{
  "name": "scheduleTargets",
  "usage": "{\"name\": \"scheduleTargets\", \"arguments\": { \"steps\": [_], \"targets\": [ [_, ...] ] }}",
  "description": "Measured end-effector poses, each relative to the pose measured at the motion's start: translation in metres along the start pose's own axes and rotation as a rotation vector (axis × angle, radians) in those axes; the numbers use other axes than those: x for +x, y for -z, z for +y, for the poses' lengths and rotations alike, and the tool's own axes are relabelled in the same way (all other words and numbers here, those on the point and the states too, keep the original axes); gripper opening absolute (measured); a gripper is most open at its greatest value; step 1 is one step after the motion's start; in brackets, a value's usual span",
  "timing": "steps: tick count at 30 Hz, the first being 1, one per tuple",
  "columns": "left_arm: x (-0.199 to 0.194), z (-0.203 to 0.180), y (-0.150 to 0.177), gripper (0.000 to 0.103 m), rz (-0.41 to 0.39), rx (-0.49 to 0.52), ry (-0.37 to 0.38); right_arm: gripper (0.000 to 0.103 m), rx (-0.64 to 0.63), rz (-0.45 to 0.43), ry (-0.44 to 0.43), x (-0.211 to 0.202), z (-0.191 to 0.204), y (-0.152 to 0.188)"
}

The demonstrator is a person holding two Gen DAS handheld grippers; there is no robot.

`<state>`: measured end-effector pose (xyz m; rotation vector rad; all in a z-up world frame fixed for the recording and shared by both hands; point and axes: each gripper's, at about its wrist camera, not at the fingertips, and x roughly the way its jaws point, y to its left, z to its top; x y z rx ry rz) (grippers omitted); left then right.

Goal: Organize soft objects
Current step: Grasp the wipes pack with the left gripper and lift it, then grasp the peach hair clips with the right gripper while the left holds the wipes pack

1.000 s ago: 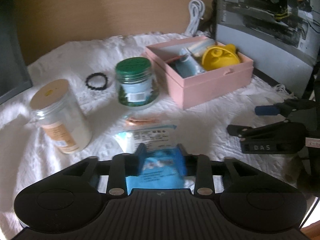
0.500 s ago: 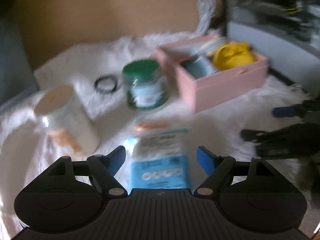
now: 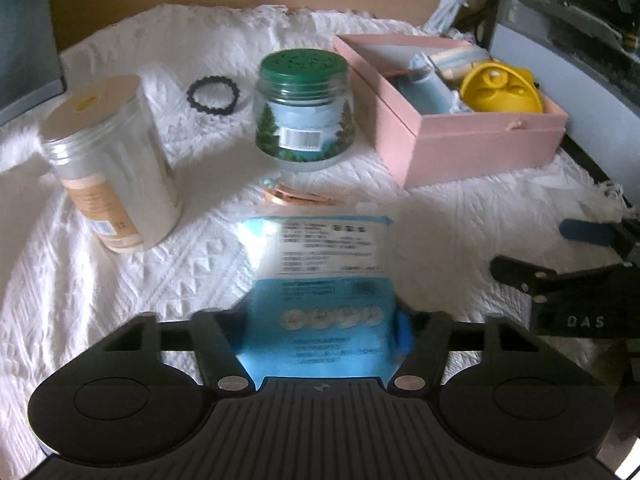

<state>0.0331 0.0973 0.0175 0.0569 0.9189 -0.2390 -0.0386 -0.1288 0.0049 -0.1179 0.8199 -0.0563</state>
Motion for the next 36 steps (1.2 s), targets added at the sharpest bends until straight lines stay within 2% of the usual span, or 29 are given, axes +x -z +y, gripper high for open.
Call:
{"name": "scheduleTargets", "arguments": {
  "steps": [5, 9, 13, 15, 16, 20, 24, 27, 29, 33, 34, 35, 36],
  "targets": [
    [-0.007, 0.014, 0.003, 0.06, 0.007, -0.056, 0.028, 0.103, -0.009, 0.009, -0.009, 0.002, 0.0, -0.001],
    [-0.017, 0.026, 0.009, 0.058, 0.019, -0.09, 0.002, 0.103, -0.025, 0.01, -0.014, 0.004, 0.0, -0.002],
    [-0.035, 0.054, 0.021, 0.058, 0.004, -0.206, 0.019, 0.103, -0.043, 0.01, -0.009, 0.004, 0.003, -0.004],
    [-0.047, 0.07, 0.027, 0.058, -0.013, -0.255, 0.011, 0.093, -0.092, -0.002, -0.012, 0.002, 0.014, -0.008],
    [-0.053, 0.076, 0.03, 0.058, -0.021, -0.266, 0.002, 0.088, -0.129, -0.014, -0.026, -0.001, 0.024, -0.011],
    [-0.073, 0.096, 0.041, 0.058, -0.042, -0.317, -0.03, 0.088, -0.229, -0.088, -0.148, -0.012, 0.064, -0.029],
    [-0.084, 0.109, 0.054, 0.058, -0.041, -0.354, -0.045, 0.084, -0.258, -0.111, -0.25, -0.003, 0.106, -0.05],
    [-0.094, 0.114, 0.066, 0.058, -0.036, -0.366, -0.046, 0.068, -0.278, -0.128, -0.239, 0.016, 0.128, -0.057],
    [-0.101, 0.119, 0.074, 0.058, -0.031, -0.37, -0.042, 0.057, -0.285, -0.107, -0.225, 0.031, 0.136, -0.061],
    [-0.109, 0.128, 0.087, 0.058, -0.022, -0.393, -0.053, 0.052, -0.26, -0.069, -0.217, 0.051, 0.134, -0.066],
    [-0.11, 0.131, 0.089, 0.058, -0.019, -0.401, -0.056, 0.043, -0.252, -0.051, -0.223, 0.054, 0.133, -0.067],
    [-0.11, 0.133, 0.091, 0.058, -0.016, -0.408, -0.058, 0.03, -0.25, -0.031, -0.231, 0.057, 0.134, -0.069],
    [-0.111, 0.135, 0.092, 0.058, -0.015, -0.411, -0.058, 0.024, -0.251, -0.009, -0.247, 0.057, 0.134, -0.069]
  ]
}}
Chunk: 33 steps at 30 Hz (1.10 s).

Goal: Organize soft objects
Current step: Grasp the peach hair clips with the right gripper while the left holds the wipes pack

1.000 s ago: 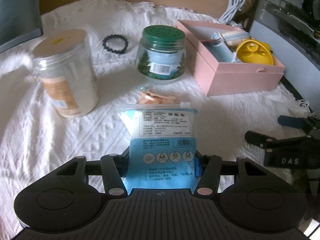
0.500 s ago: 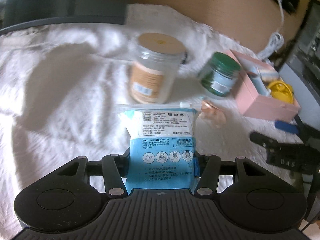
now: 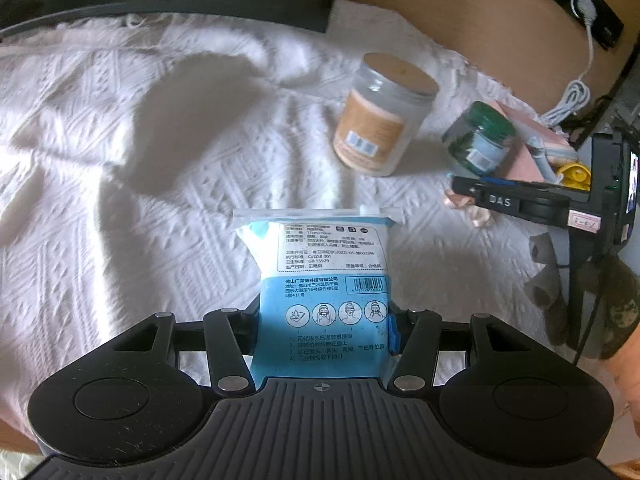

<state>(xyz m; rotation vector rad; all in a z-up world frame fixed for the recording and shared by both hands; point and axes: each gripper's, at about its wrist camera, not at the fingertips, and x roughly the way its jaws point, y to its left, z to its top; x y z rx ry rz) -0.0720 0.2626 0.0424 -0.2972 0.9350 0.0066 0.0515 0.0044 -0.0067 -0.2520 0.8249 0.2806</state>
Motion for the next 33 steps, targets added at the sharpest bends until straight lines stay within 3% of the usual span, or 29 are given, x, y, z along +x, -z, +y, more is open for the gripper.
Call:
{"name": "scheduleTargets", "arguments": {
  "steps": [2, 4, 11, 16, 18, 20, 22, 27, 29, 33],
  "targets": [
    [0.0, 0.0, -0.002, 0.058, -0.001, 0.006, 0.005, 0.013, -0.013, 0.012, -0.027, -0.007, 0.002, 0.001],
    [0.001, -0.003, -0.004, 0.058, -0.002, 0.022, 0.021, 0.009, -0.036, -0.004, -0.03, -0.021, 0.006, 0.003],
    [0.016, -0.034, -0.014, 0.058, 0.021, 0.114, 0.119, 0.004, -0.116, -0.075, 0.016, -0.092, 0.008, 0.014],
    [0.031, -0.063, -0.02, 0.058, 0.04, 0.17, 0.176, 0.004, -0.086, -0.048, 0.06, -0.116, -0.008, 0.028],
    [0.035, -0.069, -0.023, 0.058, 0.038, 0.179, 0.159, 0.008, -0.073, -0.028, 0.081, -0.113, -0.012, 0.032],
    [0.037, -0.069, -0.026, 0.058, 0.04, 0.177, 0.149, 0.026, -0.041, -0.004, 0.063, -0.106, -0.014, 0.035],
    [0.038, -0.065, -0.027, 0.058, 0.046, 0.166, 0.141, 0.034, -0.006, -0.013, 0.042, -0.097, -0.014, 0.036],
    [0.036, -0.049, -0.025, 0.058, 0.062, 0.146, 0.117, 0.035, -0.041, -0.019, 0.005, -0.064, -0.001, 0.027],
    [0.034, -0.041, -0.022, 0.058, 0.07, 0.137, 0.101, 0.043, -0.068, -0.019, -0.008, -0.049, 0.004, 0.022],
    [0.027, -0.022, -0.016, 0.058, 0.079, 0.106, 0.062, 0.045, -0.12, -0.008, -0.026, -0.022, 0.01, 0.017]
  ]
}}
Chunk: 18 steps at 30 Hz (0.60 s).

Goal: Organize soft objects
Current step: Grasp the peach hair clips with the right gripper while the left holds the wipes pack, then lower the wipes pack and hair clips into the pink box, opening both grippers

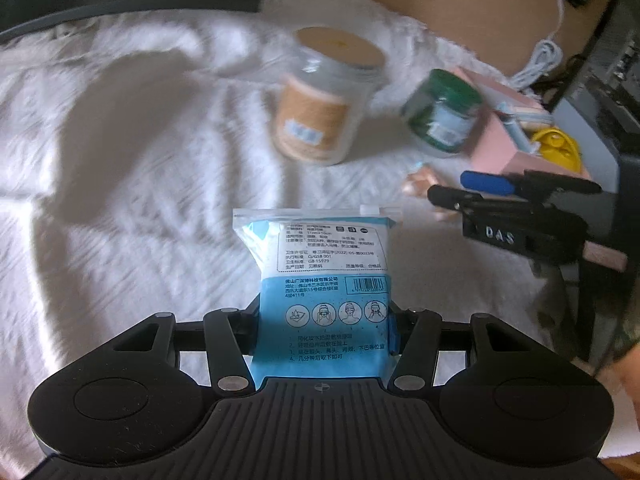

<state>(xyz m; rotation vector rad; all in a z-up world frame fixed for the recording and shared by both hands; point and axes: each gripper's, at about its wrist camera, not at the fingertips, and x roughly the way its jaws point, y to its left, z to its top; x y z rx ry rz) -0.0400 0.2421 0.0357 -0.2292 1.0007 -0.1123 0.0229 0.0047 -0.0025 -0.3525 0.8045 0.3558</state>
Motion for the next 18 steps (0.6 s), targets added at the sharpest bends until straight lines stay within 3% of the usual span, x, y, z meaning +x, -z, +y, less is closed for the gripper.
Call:
{"name": "scheduleTargets", "arguments": {
  "steps": [4, 7, 13, 18],
  "targets": [
    [-0.006, 0.016, 0.007, 0.058, 0.01, -0.037, -0.047, 0.044, 0.022, -0.005, -0.039, 0.013, -0.003, -0.002],
    [-0.008, 0.022, 0.009, 0.058, 0.017, -0.054, -0.064, 0.022, 0.013, 0.008, -0.055, 0.01, 0.0, -0.004],
    [-0.003, 0.01, 0.006, 0.058, 0.019, -0.023, -0.041, 0.018, 0.034, -0.025, -0.031, -0.022, -0.002, 0.0],
    [0.005, -0.021, -0.001, 0.058, 0.02, 0.054, 0.021, 0.018, 0.069, -0.052, 0.006, -0.065, -0.014, 0.009]
  ]
}}
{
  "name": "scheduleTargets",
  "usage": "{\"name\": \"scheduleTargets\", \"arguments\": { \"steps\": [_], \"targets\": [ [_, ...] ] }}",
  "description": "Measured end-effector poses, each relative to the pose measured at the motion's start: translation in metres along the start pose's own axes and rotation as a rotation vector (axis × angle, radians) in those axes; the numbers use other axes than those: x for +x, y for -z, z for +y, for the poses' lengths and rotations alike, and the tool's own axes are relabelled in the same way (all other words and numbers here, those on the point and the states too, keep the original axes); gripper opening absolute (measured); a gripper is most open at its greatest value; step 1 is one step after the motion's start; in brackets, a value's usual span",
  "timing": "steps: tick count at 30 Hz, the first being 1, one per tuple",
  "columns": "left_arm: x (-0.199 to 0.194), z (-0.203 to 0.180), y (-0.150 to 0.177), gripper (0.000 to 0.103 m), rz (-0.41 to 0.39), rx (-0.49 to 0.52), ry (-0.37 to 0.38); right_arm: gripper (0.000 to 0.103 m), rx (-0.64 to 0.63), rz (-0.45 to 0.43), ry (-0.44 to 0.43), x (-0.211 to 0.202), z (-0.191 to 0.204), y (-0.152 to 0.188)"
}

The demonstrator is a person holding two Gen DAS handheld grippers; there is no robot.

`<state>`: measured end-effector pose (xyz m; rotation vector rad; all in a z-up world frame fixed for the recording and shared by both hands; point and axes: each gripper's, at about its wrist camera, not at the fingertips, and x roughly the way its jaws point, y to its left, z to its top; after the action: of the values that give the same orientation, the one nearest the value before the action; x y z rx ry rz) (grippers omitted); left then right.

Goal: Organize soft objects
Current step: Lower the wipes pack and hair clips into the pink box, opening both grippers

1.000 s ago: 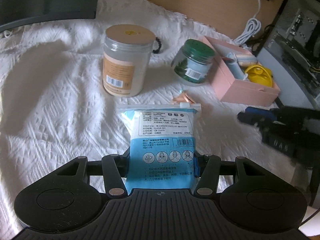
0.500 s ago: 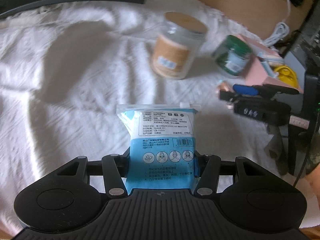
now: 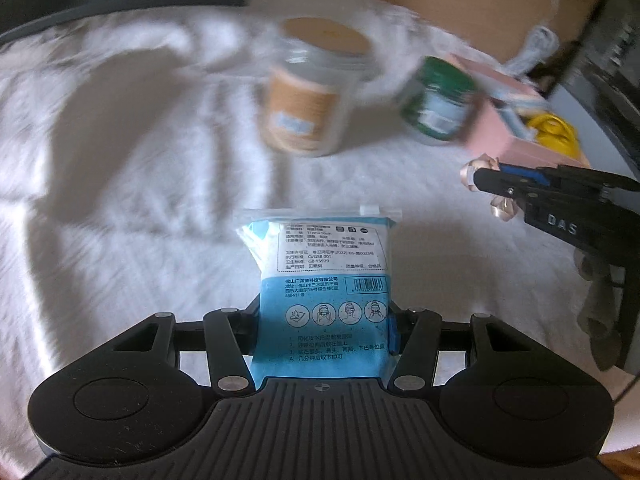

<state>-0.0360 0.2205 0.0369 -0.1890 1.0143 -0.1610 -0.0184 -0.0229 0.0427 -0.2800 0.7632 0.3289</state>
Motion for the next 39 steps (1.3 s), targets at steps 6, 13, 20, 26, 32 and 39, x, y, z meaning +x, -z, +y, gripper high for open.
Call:
{"name": "scheduleTargets", "arguments": {
  "steps": [6, 13, 20, 26, 32, 39],
  "targets": [
    [0.01, -0.057, -0.015, 0.058, -0.005, 0.153, 0.124, 0.018, 0.027, -0.029, 0.109, -0.06, -0.025, 0.009],
    [-0.003, -0.121, -0.08, 0.058, -0.106, 0.294, 0.287, 0.018, 0.083, -0.127, 0.263, -0.12, -0.077, -0.02],
    [0.002, -0.184, -0.17, 0.058, -0.298, 0.305, 0.392, 0.018, 0.181, -0.223, 0.323, -0.128, -0.145, -0.102],
    [0.112, -0.207, -0.198, 0.058, -0.161, 0.147, 0.414, 0.018, 0.286, -0.111, 0.3, -0.066, -0.199, -0.138],
    [0.158, -0.222, -0.178, 0.084, -0.153, 0.268, 0.314, 0.018, 0.454, 0.115, 0.277, 0.024, -0.239, -0.107],
    [0.145, -0.203, -0.177, 0.07, -0.176, 0.254, 0.297, 0.03, 0.535, 0.21, 0.261, 0.049, -0.246, -0.079]
  ]
}}
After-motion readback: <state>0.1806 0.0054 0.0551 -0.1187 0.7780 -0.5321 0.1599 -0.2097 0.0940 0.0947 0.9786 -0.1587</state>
